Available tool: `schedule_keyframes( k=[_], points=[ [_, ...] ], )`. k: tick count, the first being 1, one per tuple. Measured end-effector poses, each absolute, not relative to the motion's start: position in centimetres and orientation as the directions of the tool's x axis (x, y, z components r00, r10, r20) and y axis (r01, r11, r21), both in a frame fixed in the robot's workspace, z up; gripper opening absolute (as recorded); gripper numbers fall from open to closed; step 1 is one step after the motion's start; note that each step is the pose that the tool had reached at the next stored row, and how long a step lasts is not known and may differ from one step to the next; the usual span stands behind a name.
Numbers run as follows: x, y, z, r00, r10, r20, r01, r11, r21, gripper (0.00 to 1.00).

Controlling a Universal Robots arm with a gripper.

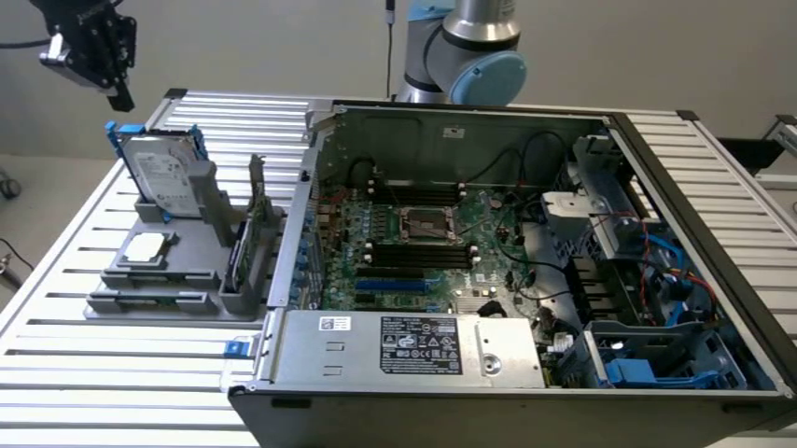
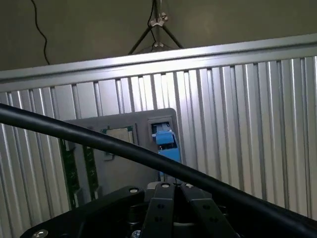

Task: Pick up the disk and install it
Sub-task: 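Pick up the disk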

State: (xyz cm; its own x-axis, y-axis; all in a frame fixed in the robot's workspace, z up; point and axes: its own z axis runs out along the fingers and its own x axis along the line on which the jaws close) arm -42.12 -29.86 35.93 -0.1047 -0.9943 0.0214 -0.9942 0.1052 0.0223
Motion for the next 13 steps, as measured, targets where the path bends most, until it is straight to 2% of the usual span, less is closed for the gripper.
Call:
schedule_keyframes(
  k=[5, 13],
  points=[
    [-42.16, -29.68, 35.87, -0.043, -0.999, 0.018, -0.999, 0.044, 0.023, 0.11],
    [-42.25, -29.08, 35.87, 0.021, -0.999, 0.037, -1.000, -0.020, 0.023, 0.11]
  ],
)
